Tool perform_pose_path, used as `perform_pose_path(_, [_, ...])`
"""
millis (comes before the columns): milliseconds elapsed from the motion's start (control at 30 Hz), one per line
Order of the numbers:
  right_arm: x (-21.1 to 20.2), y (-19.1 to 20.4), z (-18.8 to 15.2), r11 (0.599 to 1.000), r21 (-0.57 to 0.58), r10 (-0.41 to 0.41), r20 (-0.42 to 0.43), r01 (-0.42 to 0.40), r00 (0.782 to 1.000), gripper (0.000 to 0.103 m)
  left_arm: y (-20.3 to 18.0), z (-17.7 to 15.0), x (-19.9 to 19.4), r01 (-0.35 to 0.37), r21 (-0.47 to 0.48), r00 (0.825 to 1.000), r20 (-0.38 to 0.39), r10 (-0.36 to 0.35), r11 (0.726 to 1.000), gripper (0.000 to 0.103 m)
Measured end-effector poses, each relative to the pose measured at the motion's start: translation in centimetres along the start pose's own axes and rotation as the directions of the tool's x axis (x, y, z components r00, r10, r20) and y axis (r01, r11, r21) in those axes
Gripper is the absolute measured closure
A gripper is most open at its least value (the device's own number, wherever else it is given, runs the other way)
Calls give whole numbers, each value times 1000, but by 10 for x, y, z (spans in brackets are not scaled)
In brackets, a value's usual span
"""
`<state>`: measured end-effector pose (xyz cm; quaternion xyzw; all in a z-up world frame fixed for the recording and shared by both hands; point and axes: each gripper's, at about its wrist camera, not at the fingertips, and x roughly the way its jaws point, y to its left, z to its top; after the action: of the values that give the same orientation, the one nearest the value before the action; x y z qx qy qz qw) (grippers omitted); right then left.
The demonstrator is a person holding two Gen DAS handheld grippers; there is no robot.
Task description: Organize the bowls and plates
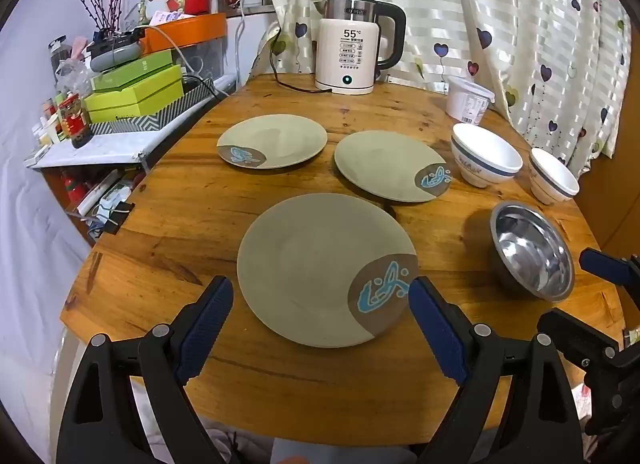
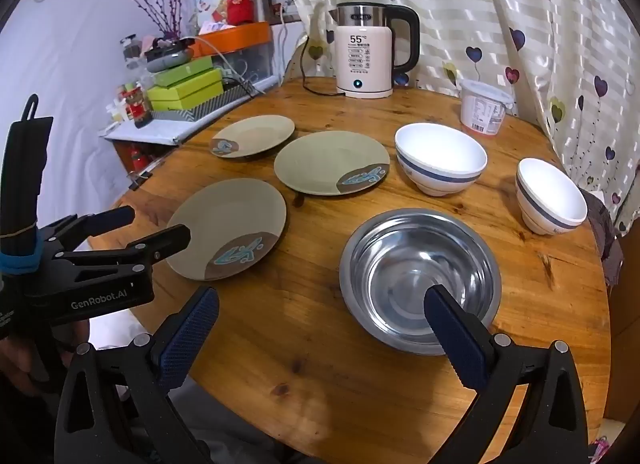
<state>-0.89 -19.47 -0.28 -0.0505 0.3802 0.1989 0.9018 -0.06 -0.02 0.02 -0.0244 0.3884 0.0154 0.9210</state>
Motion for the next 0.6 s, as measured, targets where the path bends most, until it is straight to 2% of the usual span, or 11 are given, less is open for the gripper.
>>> perform_pose_path(367, [0, 0, 0, 1000, 1, -1, -5, 1, 1000, 0, 0, -5, 2, 39, 0, 999, -12, -39, 999, 13])
perform_pose_path(600, [0, -1, 0, 1000, 2, -1, -6, 1, 1000, 0, -4, -4, -2, 24, 22, 1000, -18, -24, 999, 13])
